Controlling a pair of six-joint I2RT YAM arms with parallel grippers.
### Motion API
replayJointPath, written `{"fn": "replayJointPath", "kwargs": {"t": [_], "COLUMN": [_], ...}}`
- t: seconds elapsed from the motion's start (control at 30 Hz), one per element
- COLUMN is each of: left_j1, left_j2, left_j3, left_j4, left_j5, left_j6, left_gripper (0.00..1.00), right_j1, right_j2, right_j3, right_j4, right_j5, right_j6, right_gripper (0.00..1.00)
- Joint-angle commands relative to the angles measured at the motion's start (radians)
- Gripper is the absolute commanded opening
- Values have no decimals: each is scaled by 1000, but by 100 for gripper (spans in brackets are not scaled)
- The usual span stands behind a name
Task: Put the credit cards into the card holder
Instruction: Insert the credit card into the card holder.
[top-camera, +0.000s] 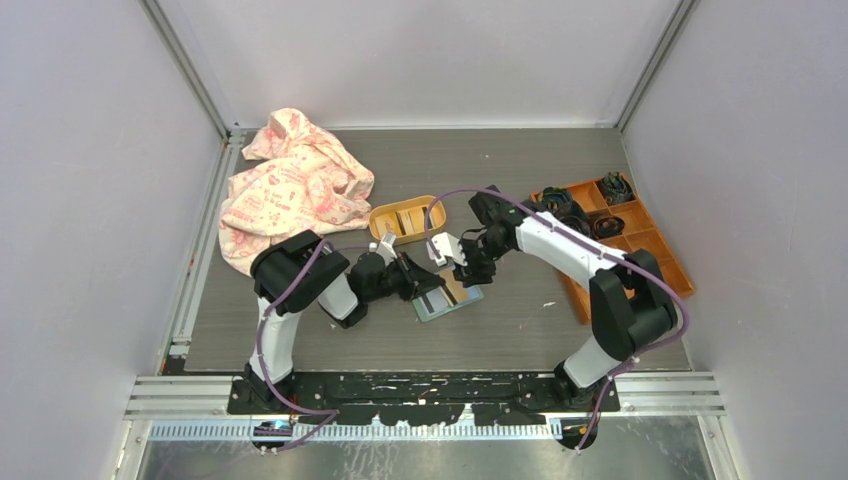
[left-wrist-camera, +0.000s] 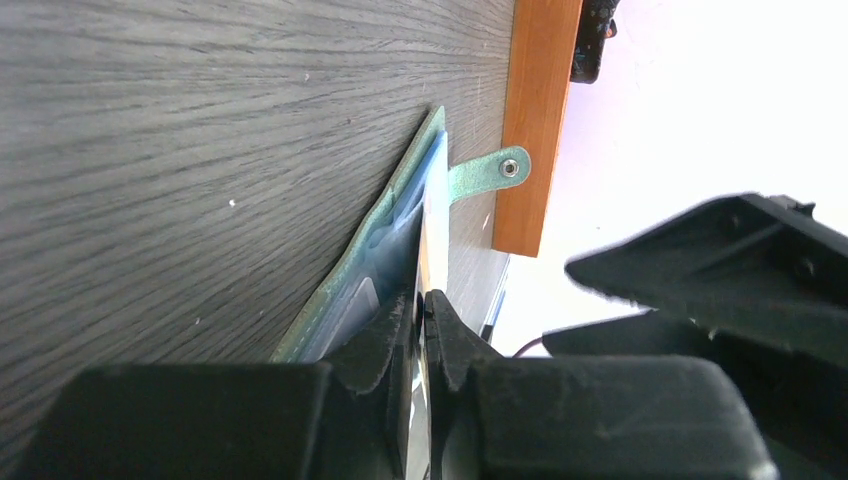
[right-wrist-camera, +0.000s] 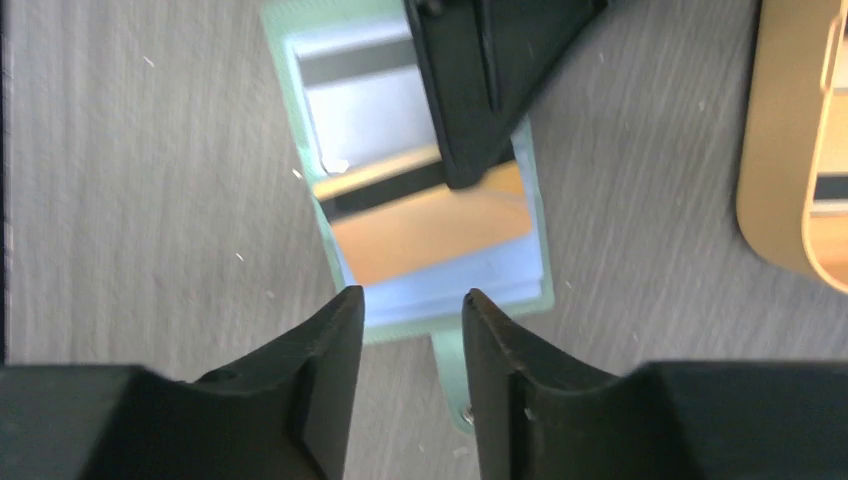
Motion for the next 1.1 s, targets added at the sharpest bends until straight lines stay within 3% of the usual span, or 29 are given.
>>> {"fn": "replayJointPath", "kwargs": {"t": [0.0,0.1,0.23,0.57,1.07], "left_j1": [-4,-4,-2,-1,4], "left_j2": [-1,-1,0,11,13], "left_j3": [7,4,0,3,0], "left_j4": [-38,-38,-35,-29,-27], "left_j5": [-4,-4,-6,-3,8], "left_j6": [31,31,30,27,26], "left_gripper": [10,11,12,14,18], "right_j1": [51,114,181,282,277], "right_j2": [-65,-67,-81,-39,-20], "right_j3": [-61,-84,-145,-203,-206], "right_j4": [84,126,260,469,451], "right_j5": [-170,-156,-111,112,282], "right_j6": [9,15,73,142,68], "right_gripper": [37,14,1,1,1]}}
